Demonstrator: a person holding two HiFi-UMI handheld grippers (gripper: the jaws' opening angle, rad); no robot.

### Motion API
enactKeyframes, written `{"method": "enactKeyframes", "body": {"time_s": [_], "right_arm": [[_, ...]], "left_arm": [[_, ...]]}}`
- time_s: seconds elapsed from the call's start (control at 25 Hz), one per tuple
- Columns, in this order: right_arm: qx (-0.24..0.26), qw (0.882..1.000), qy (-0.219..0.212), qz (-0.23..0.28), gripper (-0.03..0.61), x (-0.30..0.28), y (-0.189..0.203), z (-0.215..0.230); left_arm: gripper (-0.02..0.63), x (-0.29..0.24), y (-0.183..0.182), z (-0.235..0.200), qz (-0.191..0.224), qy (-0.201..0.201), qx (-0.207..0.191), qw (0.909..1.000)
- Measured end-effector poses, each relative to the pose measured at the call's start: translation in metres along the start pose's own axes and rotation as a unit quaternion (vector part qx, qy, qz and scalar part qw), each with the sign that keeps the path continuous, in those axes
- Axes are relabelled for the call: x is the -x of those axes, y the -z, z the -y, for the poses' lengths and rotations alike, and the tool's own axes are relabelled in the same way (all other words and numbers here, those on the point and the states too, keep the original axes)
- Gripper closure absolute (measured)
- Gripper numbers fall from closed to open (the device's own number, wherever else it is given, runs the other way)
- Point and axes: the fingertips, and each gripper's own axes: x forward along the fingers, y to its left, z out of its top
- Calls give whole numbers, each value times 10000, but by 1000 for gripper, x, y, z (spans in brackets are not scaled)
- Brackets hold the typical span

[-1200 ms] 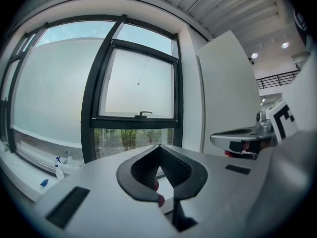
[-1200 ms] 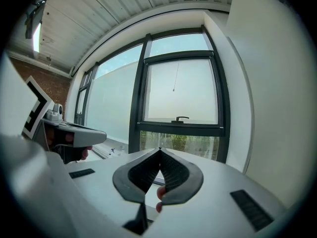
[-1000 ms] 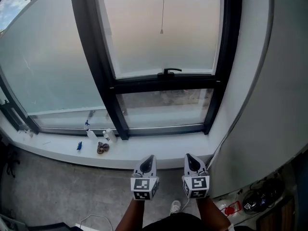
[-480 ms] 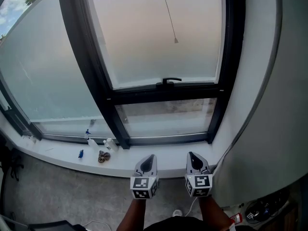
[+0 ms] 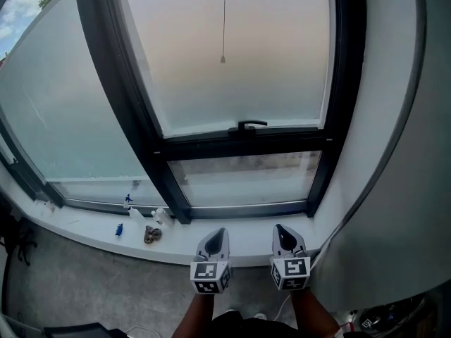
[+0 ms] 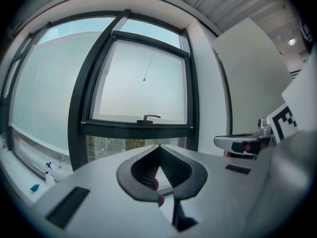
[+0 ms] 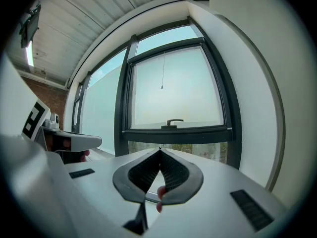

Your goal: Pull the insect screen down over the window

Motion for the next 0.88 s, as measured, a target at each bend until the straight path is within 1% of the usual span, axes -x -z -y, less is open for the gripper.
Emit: {"method": "enactKeyframes", "body": {"time_s": [0.16,0.32,0.44,0.56,0.72,0.88], "right_arm": [[7,9999,119,-117,575,-25,1,10],[67,9999,111,-4,575,-65,-2,13],[192,9994,283,-69,575,-97,-6,14],[311,9990,312,-43,575,-129,-13,15],[0,9995,321,1,575,-165,-22,17],[0,9993,344,149,575,-195,-31,16]], "left_arm": [[612,-24,0,-12,-27,51,28,10000],[611,-58,0,-34,-45,103,71,9999],[612,-86,-12,-55,79,206,59,9997],[612,-112,-25,-73,192,317,9,9993],[612,-140,-32,-96,154,404,-39,9991],[612,-165,-39,-113,161,513,-100,9985]]}}
